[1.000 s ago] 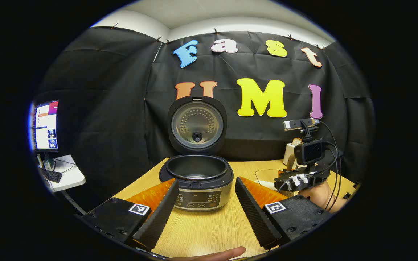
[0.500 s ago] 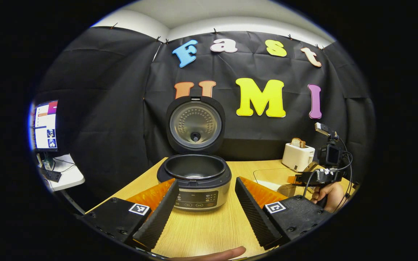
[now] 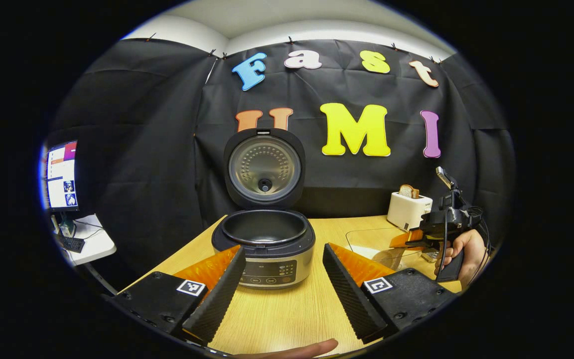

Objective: Close the left gripper, press the button to open the rice cooker; take a wooden spoon from the chopstick holder with the right hand, scoop a spoonful of rice and pour it into the rice cooker, then put the wooden spoon back into the chopstick holder.

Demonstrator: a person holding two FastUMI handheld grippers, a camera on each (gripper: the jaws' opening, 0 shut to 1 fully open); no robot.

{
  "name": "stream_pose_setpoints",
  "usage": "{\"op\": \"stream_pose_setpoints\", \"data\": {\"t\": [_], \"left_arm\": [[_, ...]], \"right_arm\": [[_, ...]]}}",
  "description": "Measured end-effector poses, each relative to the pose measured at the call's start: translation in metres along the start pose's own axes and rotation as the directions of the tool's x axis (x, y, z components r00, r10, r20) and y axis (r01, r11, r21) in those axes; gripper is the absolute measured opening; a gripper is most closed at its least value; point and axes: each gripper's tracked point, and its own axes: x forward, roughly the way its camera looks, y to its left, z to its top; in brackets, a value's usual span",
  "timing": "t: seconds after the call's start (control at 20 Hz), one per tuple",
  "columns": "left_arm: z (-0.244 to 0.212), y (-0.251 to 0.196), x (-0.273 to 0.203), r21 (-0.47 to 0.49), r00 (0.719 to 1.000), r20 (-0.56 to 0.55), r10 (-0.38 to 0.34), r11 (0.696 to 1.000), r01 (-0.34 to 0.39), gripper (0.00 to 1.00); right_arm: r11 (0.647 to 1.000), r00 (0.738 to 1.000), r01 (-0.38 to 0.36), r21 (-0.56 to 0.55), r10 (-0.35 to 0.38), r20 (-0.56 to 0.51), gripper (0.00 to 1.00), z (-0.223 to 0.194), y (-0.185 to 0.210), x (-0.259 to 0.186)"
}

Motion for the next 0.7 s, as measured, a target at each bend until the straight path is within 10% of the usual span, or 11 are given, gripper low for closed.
{"op": "stream_pose_setpoints", "data": {"t": [0.3, 0.7], "left_arm": [[-0.004, 0.0, 0.003, 0.003, 1.0, -0.011, 0.004, 1.0, -0.004, 0.99], [-0.006, 0.007, 0.005, -0.005, 1.0, -0.019, 0.018, 1.0, -0.018, 0.99]], "right_arm": [[0.957, 0.992, -0.129, 0.259, 0.128, 0.021, 0.06, 0.011, 0.003, -0.006], [0.747, 0.938, -0.31, 0.588, 0.34, 0.062, 0.06, 0.018, 0.02, -0.01]]}}
